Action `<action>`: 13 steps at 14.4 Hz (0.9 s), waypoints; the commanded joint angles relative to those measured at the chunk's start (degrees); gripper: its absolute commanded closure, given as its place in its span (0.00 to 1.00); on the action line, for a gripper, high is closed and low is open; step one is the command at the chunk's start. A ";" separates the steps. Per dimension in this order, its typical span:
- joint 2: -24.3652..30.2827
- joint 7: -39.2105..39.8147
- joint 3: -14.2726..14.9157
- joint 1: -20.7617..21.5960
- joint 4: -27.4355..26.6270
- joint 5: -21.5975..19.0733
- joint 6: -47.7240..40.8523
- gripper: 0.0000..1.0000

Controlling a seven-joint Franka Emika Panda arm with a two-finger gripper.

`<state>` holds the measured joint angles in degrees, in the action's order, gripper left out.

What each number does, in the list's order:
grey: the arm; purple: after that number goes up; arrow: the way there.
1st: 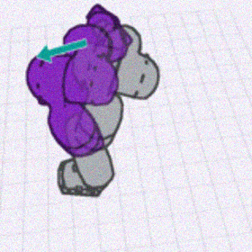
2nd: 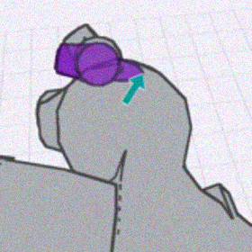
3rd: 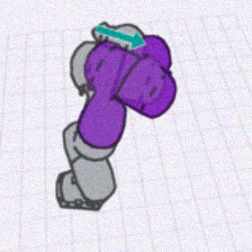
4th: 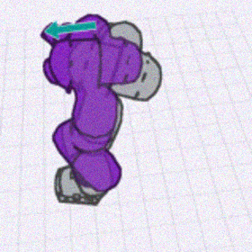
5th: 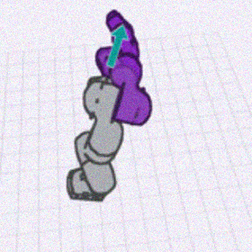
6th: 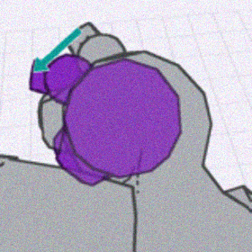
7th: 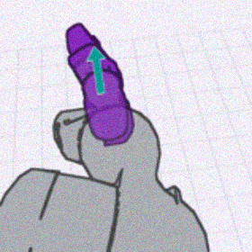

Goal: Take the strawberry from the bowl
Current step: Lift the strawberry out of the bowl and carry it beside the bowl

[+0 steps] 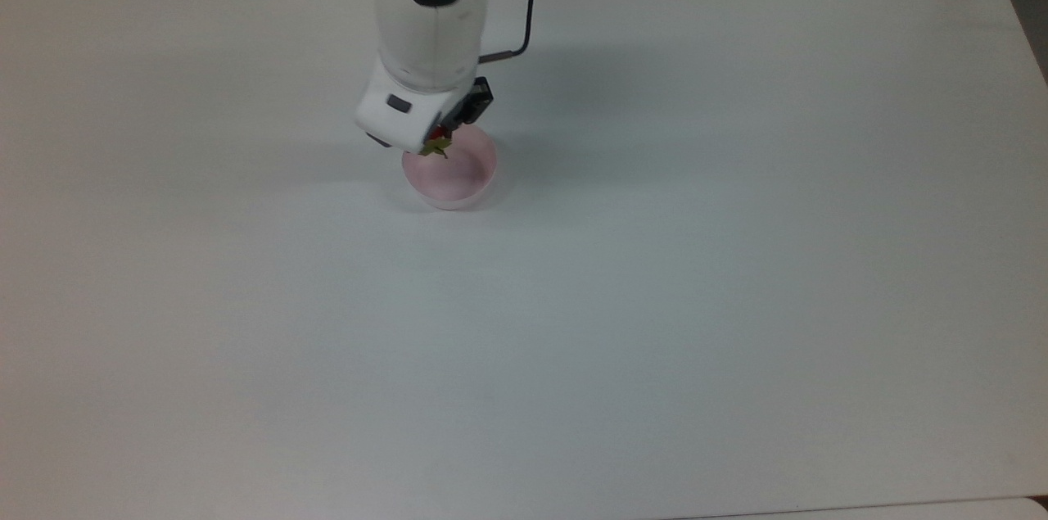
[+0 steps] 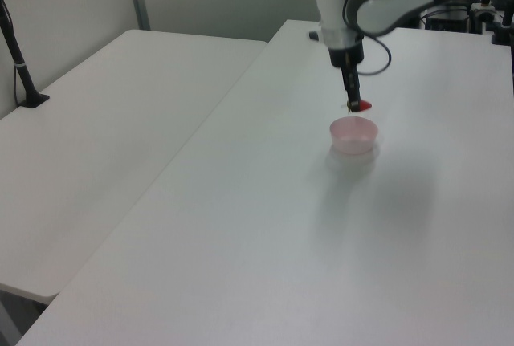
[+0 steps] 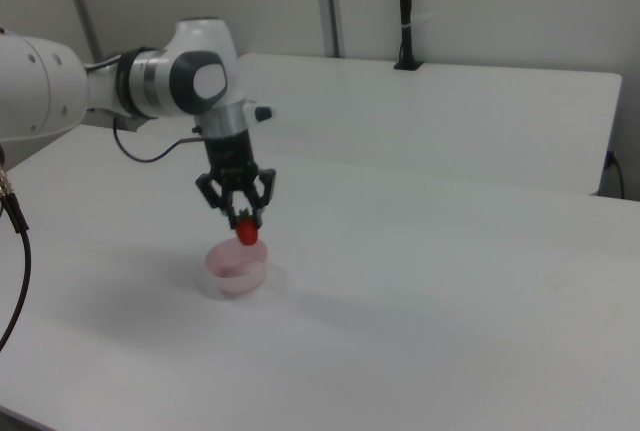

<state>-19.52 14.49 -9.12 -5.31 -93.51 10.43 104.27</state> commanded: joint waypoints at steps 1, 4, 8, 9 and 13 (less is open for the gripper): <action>-0.69 1.15 0.42 -3.47 2.98 0.21 -0.47 0.72; -3.93 1.33 0.51 -7.60 2.99 1.78 5.04 0.72; -8.33 1.16 1.47 -10.33 2.99 4.77 10.41 0.72; -9.04 1.16 2.00 -10.51 2.99 4.87 11.82 0.72; -10.54 1.16 3.23 -11.65 2.99 4.96 14.38 0.67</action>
<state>-29.78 15.09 -6.36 -17.06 -91.31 14.62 117.95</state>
